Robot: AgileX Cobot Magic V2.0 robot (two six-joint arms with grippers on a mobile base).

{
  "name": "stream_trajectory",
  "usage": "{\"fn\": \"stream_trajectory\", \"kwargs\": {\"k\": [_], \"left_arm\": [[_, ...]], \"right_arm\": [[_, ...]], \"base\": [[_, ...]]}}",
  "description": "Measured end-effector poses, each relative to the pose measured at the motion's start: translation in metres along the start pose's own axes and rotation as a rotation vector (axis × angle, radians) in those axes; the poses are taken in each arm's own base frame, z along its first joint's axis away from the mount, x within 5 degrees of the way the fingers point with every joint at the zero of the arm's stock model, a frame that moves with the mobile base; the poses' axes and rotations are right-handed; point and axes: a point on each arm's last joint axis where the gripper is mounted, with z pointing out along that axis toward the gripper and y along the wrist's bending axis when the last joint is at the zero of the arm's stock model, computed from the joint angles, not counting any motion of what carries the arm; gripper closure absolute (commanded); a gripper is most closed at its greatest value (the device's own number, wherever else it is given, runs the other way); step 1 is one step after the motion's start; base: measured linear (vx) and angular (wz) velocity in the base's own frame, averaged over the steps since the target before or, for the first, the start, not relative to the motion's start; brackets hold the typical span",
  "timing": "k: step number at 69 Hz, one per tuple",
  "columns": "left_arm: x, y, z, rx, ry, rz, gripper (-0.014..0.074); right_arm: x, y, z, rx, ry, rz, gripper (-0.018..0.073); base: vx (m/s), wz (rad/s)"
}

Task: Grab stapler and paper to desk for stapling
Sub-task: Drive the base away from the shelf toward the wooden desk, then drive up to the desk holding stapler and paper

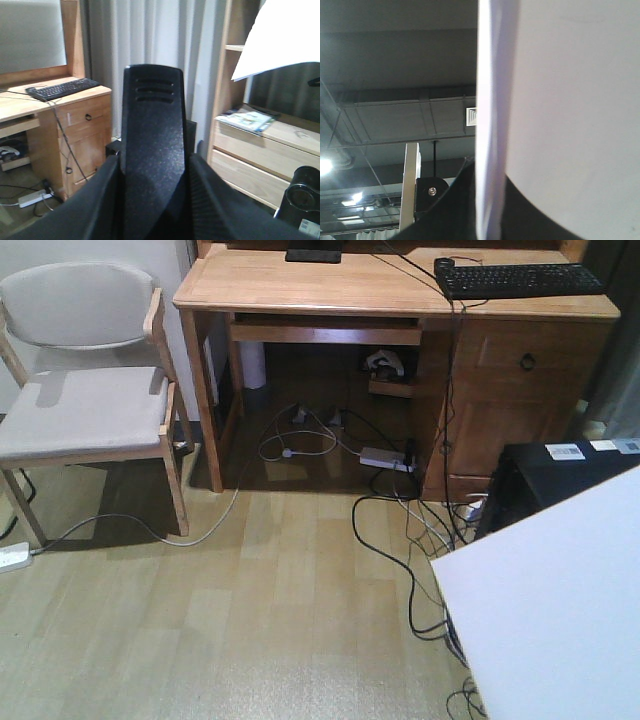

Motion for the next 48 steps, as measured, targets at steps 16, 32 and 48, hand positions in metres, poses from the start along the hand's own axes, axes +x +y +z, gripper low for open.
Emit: {"fn": "stream_trajectory", "kwargs": {"k": [16, 32, 48], "left_arm": [[0.0000, 0.0000, 0.0000, 0.000, 0.000, 0.000, 0.0603], [0.0000, 0.0000, 0.0000, 0.000, 0.000, 0.000, 0.0603], [0.0000, 0.0000, 0.0000, 0.000, 0.000, 0.000, 0.0603]], "right_arm": [[0.0000, 0.0001, 0.0000, -0.001, 0.000, 0.000, 0.0565], [0.0000, 0.0001, 0.0000, -0.001, 0.000, 0.000, 0.0565], [0.0000, 0.0001, 0.0000, -0.001, 0.000, 0.000, 0.0565]], "base": [[0.28, 0.08], [0.30, 0.14], [0.33, 0.20]]}}
